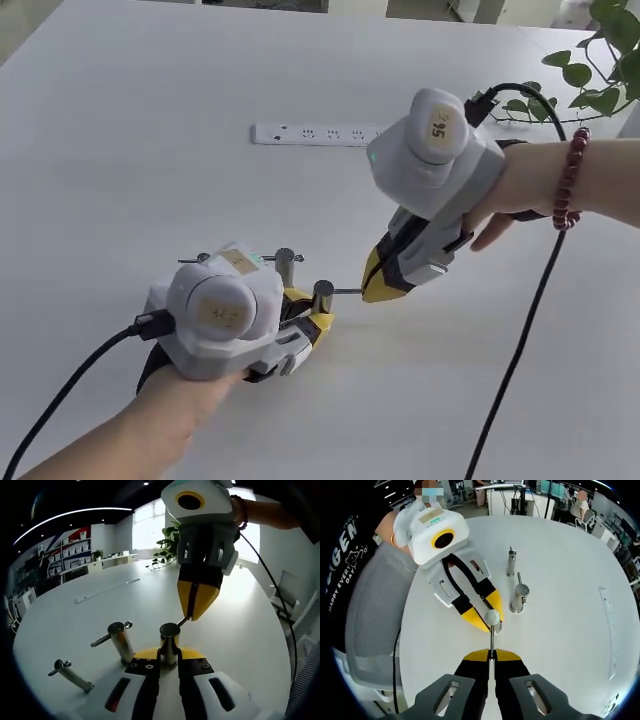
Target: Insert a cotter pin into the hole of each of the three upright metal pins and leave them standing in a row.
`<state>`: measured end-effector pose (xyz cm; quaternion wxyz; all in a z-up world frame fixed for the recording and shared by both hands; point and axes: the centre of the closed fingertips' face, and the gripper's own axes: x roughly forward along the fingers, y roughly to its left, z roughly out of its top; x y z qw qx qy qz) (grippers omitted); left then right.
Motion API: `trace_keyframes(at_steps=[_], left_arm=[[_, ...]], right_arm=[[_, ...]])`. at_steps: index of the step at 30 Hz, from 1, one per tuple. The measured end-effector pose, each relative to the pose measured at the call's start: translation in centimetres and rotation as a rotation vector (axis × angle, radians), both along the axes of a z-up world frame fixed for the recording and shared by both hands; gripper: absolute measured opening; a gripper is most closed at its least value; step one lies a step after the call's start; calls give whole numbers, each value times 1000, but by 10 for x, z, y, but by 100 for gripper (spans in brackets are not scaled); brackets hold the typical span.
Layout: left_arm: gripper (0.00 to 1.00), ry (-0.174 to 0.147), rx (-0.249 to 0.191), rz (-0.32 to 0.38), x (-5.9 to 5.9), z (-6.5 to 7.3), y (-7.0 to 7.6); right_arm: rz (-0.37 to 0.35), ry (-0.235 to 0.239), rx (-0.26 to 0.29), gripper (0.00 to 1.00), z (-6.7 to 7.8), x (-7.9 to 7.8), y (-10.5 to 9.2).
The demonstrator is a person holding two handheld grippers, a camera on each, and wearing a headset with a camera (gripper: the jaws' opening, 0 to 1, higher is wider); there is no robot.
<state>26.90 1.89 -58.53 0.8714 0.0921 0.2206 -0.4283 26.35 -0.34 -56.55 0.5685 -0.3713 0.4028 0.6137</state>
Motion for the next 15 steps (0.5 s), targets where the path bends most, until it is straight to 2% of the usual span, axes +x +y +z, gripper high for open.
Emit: trace_keyframes(at_steps=[6,9,15], left_arm=[[11,3,-2,-1,1,-1,0],[11,0,5,-4,1,-3,0],[11,7,5,1,1,-4,0]], right_arm=[[6,-5,2,0,1,1,1],[2,2,28,0,2,0,7],[-6,3,49,0,5,-1,14]])
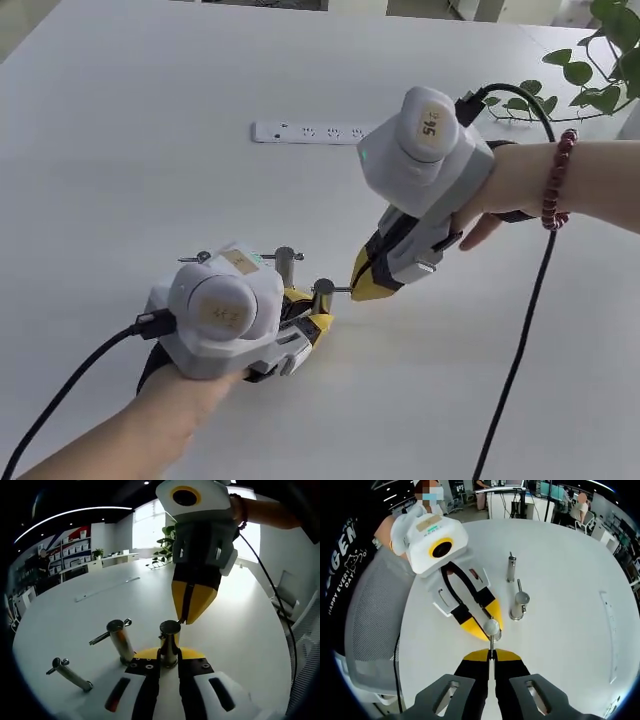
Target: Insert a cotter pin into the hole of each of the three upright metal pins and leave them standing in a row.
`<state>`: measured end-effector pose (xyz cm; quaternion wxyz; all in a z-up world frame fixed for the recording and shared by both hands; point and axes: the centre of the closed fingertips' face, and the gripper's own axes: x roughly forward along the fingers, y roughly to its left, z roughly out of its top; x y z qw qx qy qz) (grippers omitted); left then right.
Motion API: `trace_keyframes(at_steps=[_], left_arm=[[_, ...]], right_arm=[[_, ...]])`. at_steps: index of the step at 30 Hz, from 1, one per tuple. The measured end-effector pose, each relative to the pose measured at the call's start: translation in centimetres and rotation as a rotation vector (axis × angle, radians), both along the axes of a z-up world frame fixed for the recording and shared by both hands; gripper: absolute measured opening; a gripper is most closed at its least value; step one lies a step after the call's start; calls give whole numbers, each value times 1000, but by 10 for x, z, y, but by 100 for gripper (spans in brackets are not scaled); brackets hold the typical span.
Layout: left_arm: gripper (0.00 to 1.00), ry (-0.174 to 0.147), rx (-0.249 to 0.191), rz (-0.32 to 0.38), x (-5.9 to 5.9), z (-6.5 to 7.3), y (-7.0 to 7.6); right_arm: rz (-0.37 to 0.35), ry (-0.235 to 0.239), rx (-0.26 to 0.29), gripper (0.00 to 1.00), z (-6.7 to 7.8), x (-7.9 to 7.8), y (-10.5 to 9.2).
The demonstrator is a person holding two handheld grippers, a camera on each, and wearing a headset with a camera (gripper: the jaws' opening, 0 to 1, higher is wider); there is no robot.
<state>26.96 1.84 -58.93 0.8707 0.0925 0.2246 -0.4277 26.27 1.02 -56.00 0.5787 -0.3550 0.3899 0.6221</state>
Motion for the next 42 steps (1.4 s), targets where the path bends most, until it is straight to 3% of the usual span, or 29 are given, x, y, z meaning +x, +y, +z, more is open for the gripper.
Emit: trace_keyframes(at_steps=[11,15,19,28,42], left_arm=[[11,1,2,5,0,-1,0],[11,-3,14,-3,0,-2,0],[11,0,12,0,0,-2,0],[11,1,14,0,0,-2,-1],[11,20,-12,15,0,-2,0]], right_arm=[[-13,-3,16,0,0,0,5],[-51,13,40,0,1,1,6],[-58,3,64,6,5,3,4],[-54,5,42,0,1,3,-6],[-64,14,61,0,3,1,4]])
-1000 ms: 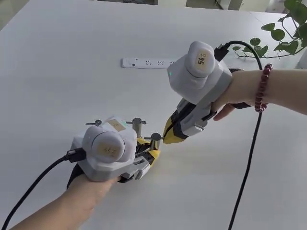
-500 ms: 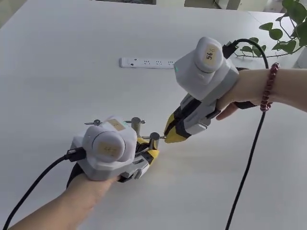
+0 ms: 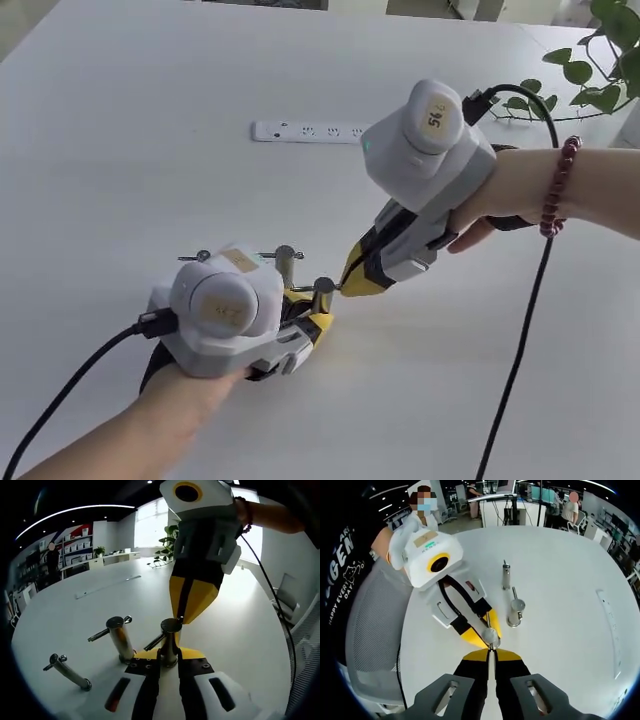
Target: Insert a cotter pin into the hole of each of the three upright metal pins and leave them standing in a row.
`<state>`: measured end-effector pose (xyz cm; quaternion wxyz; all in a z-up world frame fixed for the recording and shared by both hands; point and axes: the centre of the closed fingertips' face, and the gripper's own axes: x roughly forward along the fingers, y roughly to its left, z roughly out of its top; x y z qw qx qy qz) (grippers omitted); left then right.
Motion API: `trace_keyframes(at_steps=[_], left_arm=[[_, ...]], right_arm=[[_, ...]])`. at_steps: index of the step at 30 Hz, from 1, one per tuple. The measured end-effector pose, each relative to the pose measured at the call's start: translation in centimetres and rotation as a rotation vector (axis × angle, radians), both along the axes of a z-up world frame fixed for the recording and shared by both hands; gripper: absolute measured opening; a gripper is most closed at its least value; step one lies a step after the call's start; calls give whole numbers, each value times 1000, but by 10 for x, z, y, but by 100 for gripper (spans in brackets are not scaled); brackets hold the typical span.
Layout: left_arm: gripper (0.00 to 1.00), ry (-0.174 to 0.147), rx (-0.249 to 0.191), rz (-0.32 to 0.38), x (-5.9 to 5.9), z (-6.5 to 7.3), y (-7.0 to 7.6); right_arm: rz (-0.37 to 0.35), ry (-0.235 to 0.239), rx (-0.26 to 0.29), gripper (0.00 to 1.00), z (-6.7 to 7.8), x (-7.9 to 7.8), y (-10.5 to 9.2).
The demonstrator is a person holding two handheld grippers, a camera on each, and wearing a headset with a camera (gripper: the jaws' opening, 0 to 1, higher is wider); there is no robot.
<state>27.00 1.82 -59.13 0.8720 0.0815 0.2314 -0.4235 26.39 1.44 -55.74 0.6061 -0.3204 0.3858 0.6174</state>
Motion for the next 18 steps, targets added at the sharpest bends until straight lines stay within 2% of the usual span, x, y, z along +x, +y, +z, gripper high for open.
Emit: trace_keyframes(at_steps=[7,11,13,15,18], left_arm=[[12,6,-1,1,0,0,0],[12,17,21,11,-1,0,1],[15,-1,38,12,1,1,3],[21,2,32,15,1,2,5],[22,13,21,17,0,4,7]], right_arm=[[-11,5,3,0,-1,1,2],[-16,2,12,2,0,-1,2],[-18,-1,16,6,0,-2,3],[-24,-2,19,6,0,-1,3],[-39,-11,32,10,0,1,4]])
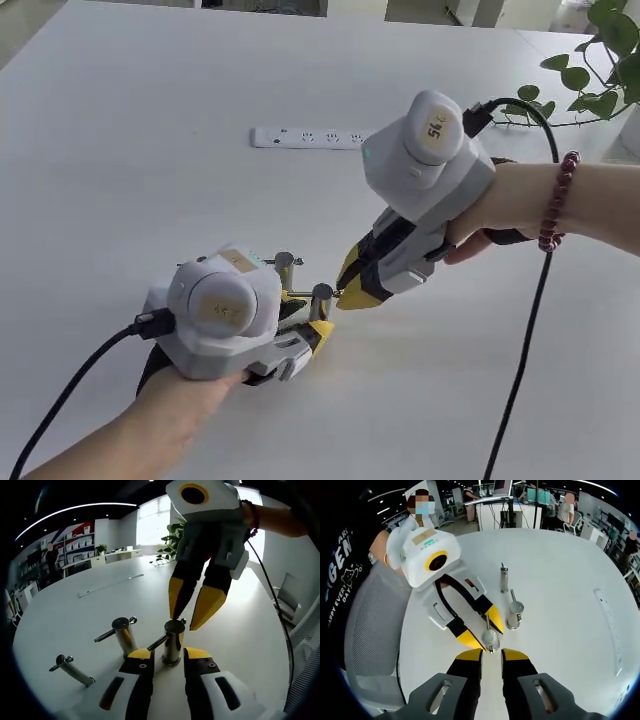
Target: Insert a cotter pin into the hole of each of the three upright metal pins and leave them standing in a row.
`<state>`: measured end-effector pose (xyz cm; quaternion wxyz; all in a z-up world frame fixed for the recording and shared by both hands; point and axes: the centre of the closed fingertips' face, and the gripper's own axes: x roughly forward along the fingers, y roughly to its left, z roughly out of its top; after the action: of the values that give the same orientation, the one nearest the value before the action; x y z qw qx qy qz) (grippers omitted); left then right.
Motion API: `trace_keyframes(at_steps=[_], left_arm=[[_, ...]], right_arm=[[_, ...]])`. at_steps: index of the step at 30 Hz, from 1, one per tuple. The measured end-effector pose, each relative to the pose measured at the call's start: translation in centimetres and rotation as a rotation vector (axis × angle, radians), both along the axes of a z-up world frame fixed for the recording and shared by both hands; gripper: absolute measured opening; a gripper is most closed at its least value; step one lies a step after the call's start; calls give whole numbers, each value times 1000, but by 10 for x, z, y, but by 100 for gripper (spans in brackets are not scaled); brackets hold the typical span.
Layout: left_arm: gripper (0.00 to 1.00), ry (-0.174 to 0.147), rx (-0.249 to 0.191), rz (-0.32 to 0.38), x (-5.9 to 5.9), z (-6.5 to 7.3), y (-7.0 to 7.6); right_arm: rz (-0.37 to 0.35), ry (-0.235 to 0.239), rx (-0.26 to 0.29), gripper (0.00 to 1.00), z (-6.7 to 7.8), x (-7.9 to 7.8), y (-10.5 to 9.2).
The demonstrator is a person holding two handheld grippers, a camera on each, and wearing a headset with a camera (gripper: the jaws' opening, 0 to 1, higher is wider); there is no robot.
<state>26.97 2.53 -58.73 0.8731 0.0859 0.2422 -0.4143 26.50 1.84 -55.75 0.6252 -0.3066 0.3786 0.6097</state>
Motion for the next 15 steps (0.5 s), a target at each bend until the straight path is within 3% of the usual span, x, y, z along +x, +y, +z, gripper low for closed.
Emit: trace_keyframes(at_steps=[4,13,15], left_arm=[[25,1,10,-3,-4,0,4],[30,-2,5,1,-7,4,9],[31,13,-8,14,-7,4,10]], right_arm=[[3,-28,57,13,4,-1,10],[-8,-31,81,15,0,-2,20],[1,-42,87,13,-1,-2,22]])
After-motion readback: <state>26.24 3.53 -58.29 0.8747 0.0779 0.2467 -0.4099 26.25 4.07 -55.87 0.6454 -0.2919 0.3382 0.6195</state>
